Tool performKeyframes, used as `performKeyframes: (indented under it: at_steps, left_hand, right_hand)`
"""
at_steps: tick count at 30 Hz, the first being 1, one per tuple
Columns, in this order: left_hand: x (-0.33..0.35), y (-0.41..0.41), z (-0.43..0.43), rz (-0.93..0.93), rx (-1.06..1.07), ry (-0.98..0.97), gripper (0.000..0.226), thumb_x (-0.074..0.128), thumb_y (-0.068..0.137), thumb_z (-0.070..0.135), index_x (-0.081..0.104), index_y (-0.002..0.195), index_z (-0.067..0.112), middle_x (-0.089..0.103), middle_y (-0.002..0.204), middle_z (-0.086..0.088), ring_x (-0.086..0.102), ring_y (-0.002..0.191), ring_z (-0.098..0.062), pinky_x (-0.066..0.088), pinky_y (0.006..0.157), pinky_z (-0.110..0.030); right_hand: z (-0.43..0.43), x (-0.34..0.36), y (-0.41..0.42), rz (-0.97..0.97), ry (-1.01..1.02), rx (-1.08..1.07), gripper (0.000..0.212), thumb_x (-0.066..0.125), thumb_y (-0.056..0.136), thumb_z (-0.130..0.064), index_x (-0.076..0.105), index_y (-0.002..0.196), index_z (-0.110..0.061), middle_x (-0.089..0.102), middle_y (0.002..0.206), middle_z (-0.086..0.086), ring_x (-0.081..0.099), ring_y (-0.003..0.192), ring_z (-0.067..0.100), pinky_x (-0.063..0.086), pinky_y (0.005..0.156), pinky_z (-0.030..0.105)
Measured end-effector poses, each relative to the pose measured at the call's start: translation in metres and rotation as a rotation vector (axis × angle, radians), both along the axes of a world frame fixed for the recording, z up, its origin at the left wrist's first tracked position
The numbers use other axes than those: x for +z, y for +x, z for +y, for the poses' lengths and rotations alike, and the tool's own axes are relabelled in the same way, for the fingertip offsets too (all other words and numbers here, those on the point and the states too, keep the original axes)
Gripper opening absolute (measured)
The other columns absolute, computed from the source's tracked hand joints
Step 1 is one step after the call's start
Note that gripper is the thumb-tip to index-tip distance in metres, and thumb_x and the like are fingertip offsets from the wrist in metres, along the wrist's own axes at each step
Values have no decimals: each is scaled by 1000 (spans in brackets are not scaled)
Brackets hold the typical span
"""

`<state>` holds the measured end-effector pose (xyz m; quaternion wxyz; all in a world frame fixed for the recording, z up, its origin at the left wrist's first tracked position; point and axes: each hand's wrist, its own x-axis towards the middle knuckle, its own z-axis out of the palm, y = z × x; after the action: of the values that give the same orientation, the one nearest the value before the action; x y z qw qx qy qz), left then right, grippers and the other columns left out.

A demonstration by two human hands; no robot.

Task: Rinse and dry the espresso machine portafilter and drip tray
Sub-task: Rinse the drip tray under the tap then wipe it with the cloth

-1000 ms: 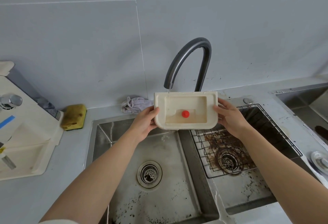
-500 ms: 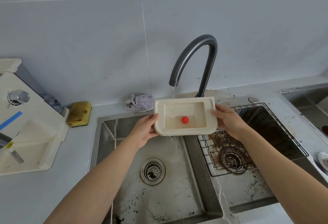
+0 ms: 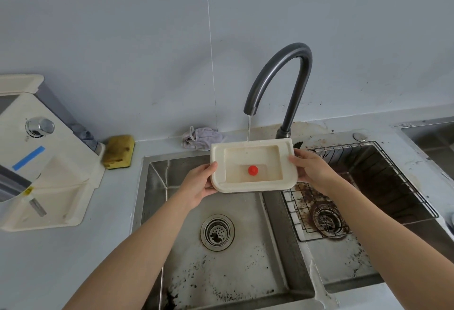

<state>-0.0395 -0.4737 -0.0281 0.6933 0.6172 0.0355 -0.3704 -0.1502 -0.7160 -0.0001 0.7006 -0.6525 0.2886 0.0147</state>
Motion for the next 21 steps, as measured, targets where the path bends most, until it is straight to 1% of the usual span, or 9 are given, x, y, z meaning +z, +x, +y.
performKeyframes:
  at_steps: [3,5,7,9,11,13,15,21]
  left_hand:
    - [-2,1,6,1,18,13,16,51,93,21,57,103,10,66,92,-8,64,84,-23,49,80,-41]
    - [-2,2,9,-1,31,20,13,51,93,21,58,99,12,67,91,-7,65,83,-22,51,75,-39]
    - [-2,4,13,1,42,21,12,51,93,21,58,97,13,67,91,-7,65,82,-22,51,71,-37]
    - [-1,5,16,0,45,25,13,51,93,21,58,99,12,67,92,-7,65,83,-22,52,70,-36]
    - [0,6,19,-2,53,30,14,51,93,21,57,101,11,66,92,-8,64,83,-22,52,71,-36]
    - [2,7,22,-7,65,32,14,51,93,21,57,101,11,66,91,-7,64,83,-22,52,71,-36]
    - [4,8,25,-11,69,37,15,51,93,21,56,103,11,66,91,-7,64,82,-21,51,74,-37]
    - [7,12,37,-22,91,57,25,51,93,21,53,114,7,65,96,-9,64,87,-24,49,85,-42]
  right_hand:
    - [4,-2,4,5,-5,12,32,43,96,-12,48,128,-13,65,103,3,64,93,22,52,70,32]
    - [7,-3,6,8,-2,17,33,43,96,-12,48,129,-12,64,105,5,63,94,24,52,70,32]
    - [10,-4,9,13,1,22,34,43,96,-11,47,130,-11,62,110,9,61,96,27,53,69,33]
    - [13,-6,12,17,1,26,36,43,96,-12,45,132,-10,59,118,13,61,100,30,53,70,34]
    - [15,-6,15,17,2,32,36,43,96,-12,45,132,-12,60,118,12,62,98,28,52,67,32]
    - [18,-7,17,12,7,40,33,43,96,-13,47,129,-14,63,110,6,63,93,22,52,65,29]
    - [20,-8,21,8,12,44,32,44,96,-13,48,128,-15,64,103,2,63,91,20,51,66,29]
    - [27,-9,32,-10,32,78,34,44,96,-12,47,129,-13,63,102,2,62,91,20,50,67,29]
